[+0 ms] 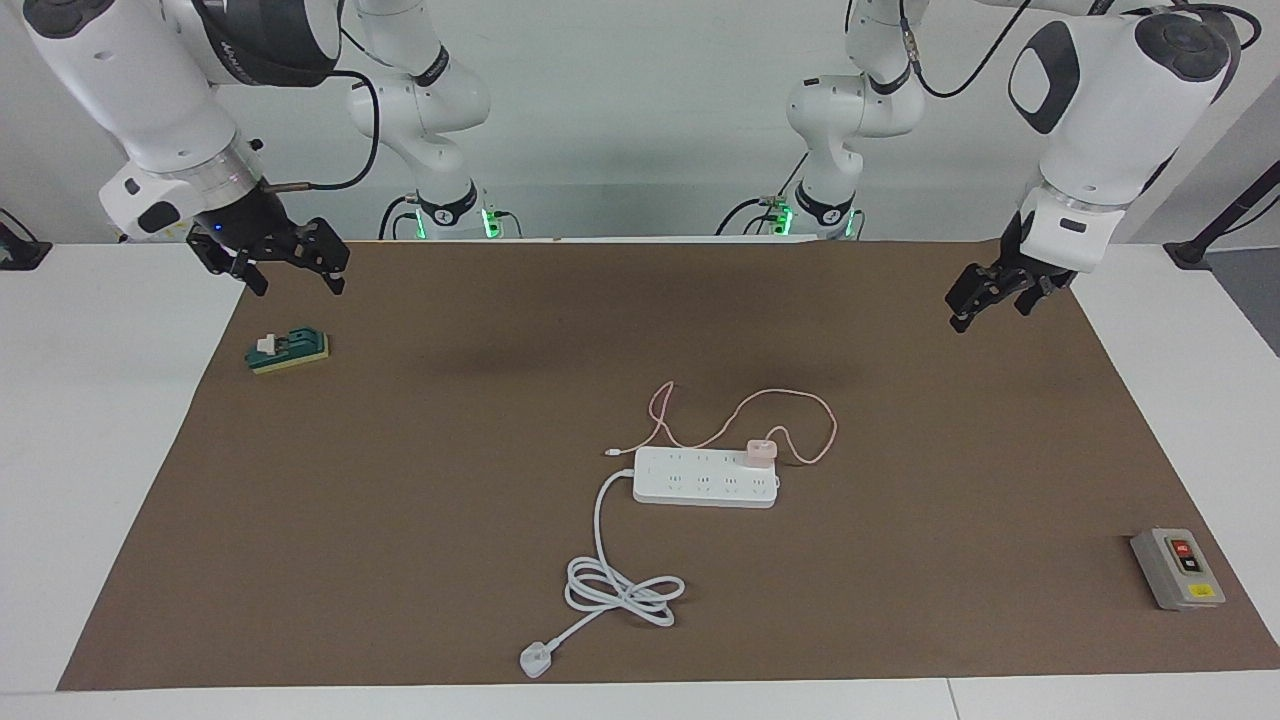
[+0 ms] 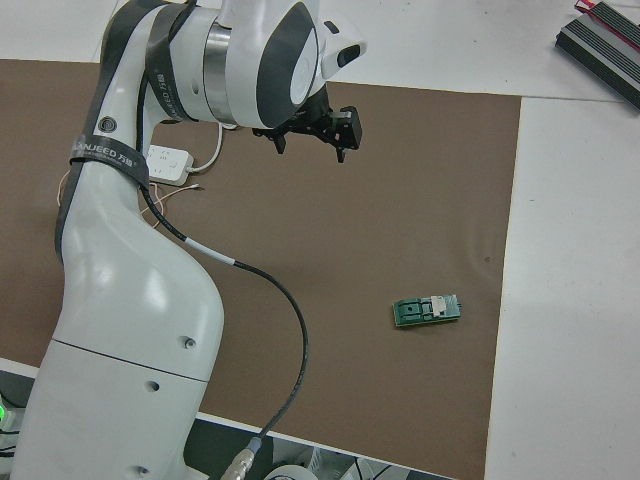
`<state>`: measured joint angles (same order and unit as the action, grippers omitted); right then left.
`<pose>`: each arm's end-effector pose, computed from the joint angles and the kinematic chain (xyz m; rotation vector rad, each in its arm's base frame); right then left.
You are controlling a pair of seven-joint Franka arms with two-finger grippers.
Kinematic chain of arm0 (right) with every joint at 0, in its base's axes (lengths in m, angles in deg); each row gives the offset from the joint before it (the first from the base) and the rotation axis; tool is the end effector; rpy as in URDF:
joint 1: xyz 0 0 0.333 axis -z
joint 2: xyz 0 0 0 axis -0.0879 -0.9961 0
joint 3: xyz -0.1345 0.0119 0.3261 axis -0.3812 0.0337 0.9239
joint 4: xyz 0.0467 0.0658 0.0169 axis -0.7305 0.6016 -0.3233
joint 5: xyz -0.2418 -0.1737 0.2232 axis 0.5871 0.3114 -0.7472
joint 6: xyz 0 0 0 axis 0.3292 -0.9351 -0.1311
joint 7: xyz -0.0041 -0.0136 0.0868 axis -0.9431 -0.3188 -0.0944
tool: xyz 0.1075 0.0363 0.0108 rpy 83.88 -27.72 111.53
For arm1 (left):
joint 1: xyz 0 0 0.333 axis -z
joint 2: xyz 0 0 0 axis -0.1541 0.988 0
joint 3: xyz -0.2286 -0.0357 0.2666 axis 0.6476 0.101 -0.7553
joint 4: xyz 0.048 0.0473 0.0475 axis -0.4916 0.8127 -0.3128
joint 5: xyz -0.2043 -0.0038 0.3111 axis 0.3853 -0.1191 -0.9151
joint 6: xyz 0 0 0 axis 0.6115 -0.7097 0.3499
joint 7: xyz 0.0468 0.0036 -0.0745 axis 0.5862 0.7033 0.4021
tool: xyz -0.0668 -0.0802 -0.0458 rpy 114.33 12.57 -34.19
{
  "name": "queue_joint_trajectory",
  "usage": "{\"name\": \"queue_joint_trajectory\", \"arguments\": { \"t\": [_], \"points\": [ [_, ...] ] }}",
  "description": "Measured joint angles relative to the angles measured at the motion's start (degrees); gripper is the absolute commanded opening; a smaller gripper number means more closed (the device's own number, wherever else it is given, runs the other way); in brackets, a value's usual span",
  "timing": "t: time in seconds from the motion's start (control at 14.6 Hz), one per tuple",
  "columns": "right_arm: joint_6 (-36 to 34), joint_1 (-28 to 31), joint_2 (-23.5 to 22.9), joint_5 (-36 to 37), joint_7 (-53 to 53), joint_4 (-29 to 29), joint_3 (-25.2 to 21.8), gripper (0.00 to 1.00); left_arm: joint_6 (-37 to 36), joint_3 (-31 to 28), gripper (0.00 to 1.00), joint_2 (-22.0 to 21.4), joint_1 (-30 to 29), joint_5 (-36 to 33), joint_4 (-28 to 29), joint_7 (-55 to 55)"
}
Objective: Plug charger into power strip
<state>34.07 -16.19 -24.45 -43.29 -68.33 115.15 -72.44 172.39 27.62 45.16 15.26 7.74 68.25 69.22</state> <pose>0.5400 -0.0259 0.6363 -3.0970 0.0614 0.0846 0.5643 -0.0519 0.6224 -3.1057 -0.2661 -0.0403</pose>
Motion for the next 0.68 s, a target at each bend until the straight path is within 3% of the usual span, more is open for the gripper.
{"name": "queue_joint_trajectory", "arguments": {
  "t": [0.68],
  "points": [
    [0.0,0.0,0.0,0.0,0.0,0.0,0.0,1.0,0.5,0.2,1.0,0.0,0.0,0.7,0.2,-1.3]
  ]
}}
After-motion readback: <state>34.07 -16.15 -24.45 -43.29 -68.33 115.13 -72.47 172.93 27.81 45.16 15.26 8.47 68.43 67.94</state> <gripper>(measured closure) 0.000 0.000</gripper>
